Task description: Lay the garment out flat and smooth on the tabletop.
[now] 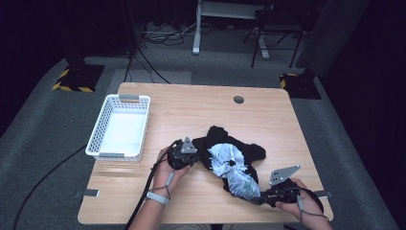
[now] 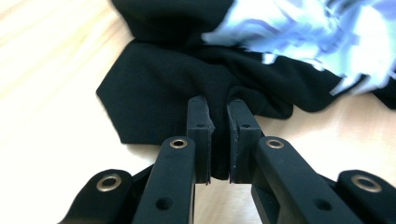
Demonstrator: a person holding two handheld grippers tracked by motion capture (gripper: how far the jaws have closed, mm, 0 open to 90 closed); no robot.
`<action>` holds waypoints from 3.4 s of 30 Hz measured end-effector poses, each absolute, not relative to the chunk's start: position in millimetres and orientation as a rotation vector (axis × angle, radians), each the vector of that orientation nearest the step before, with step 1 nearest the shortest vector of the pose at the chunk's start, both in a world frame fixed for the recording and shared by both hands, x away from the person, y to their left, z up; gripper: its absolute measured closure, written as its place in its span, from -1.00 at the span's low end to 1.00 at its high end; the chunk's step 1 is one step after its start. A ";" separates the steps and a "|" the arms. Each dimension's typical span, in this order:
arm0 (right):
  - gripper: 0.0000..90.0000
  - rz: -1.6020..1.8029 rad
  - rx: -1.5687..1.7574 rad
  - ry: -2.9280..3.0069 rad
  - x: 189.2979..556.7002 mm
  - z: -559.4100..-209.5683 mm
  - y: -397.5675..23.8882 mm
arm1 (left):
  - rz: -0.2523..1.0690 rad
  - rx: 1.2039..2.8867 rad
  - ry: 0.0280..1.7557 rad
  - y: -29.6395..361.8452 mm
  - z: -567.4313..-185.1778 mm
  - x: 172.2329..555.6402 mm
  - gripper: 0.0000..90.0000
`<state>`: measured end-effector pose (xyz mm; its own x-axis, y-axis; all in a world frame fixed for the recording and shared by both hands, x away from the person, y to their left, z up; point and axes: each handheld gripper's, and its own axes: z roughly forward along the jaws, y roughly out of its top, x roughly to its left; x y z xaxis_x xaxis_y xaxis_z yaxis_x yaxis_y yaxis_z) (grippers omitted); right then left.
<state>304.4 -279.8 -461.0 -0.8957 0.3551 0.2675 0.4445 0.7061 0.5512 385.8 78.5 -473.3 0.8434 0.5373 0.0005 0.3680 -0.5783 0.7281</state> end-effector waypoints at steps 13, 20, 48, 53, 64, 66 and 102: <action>-0.23 -1.333 -1.035 -2.813 339.6 -434.5 -322.4 | 0.247 2.236 0.611 84.7 -466.1 385.2 0.81; -0.28 -1.171 -1.111 -2.951 382.1 -450.3 -301.0 | 0.237 2.242 0.614 85.1 -469.6 382.5 0.80; 0.05 -1.123 -1.471 -2.819 340.8 -405.1 -389.5 | 0.367 2.019 0.788 137.4 -424.3 365.0 0.14; -0.06 -1.158 -1.537 -2.814 358.9 -411.1 -390.1 | 0.370 2.039 0.833 133.2 -433.7 377.9 0.02; -0.23 -1.062 -1.614 -2.862 408.8 -443.4 -377.0 | 0.275 2.172 0.901 114.2 -471.5 418.4 -0.02; -0.24 -1.026 -1.551 -2.876 414.2 -452.0 -370.8 | 0.258 2.227 0.903 109.0 -479.8 421.5 -0.05; -0.15 -1.295 -1.630 -2.843 338.7 -397.8 -394.9 | 0.369 2.116 0.858 116.4 -442.6 388.3 0.04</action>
<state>338.7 -394.9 -397.8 -0.5153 0.8566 0.0269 0.5825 0.3270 0.7441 388.3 116.4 -442.6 0.7269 0.6861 -0.0287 0.4511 -0.4456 0.7732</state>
